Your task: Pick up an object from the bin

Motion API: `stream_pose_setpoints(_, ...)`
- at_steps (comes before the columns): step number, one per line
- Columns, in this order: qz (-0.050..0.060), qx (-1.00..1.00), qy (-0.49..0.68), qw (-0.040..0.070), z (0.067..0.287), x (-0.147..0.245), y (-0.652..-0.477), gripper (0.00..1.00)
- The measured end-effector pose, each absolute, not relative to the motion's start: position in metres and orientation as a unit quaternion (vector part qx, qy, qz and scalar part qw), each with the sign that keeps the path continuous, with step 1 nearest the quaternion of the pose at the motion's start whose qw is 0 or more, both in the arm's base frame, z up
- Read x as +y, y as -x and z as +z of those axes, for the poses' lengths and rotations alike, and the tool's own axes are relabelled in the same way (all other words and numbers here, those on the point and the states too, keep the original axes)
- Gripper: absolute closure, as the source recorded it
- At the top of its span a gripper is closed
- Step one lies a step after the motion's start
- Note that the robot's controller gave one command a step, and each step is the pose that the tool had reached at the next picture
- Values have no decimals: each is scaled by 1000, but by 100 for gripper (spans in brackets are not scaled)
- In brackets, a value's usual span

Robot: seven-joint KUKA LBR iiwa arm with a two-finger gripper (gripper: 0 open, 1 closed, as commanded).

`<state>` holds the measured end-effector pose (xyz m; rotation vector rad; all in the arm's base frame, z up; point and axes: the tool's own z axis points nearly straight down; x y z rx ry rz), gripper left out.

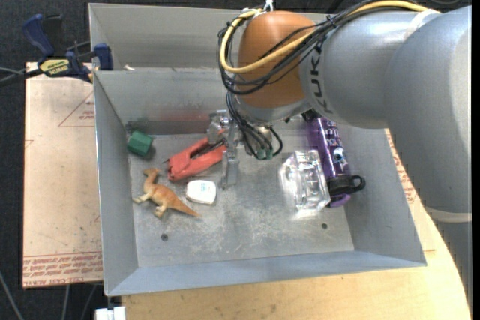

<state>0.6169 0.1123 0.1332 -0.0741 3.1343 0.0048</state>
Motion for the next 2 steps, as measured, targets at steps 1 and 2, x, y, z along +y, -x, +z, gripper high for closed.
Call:
stream_pose_setpoints(1,0,998,55,1,98,131,-609,0)
stream_pose_setpoints(2,3,994,105,16,99,152,-609,100)
